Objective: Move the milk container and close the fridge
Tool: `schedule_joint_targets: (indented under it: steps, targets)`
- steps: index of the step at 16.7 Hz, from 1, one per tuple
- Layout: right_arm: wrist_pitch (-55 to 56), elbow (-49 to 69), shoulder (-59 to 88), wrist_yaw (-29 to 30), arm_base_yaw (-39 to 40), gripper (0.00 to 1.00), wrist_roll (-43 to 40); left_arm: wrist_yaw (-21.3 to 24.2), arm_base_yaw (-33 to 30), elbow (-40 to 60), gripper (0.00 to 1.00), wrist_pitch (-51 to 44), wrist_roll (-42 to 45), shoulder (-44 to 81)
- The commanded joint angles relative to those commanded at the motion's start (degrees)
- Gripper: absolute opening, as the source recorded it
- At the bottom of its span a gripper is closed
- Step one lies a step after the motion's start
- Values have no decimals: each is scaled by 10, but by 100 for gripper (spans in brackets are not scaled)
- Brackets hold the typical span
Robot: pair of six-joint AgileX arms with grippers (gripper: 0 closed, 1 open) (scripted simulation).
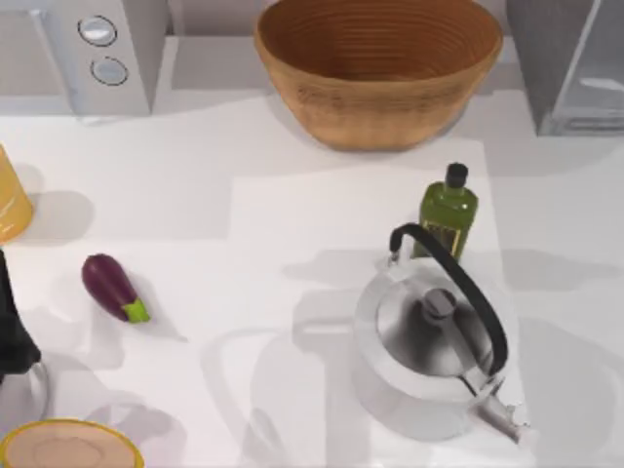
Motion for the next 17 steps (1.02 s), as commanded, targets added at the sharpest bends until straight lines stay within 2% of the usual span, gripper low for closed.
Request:
schedule_joint_targets:
  steps: [5, 8, 10, 17]
  targets:
    - [170, -4, 3, 29, 114, 100, 208, 0, 0, 0, 100, 0, 0, 0]
    - [235, -10, 9, 42, 177, 100, 286, 0, 0, 0, 100, 0, 0, 0]
    - [254, -13, 13, 42, 198, 100, 310, 0, 0, 0, 100, 0, 0, 0]
    - [259, -14, 10, 47, 202, 100, 319, 0, 0, 0, 100, 0, 0, 0]
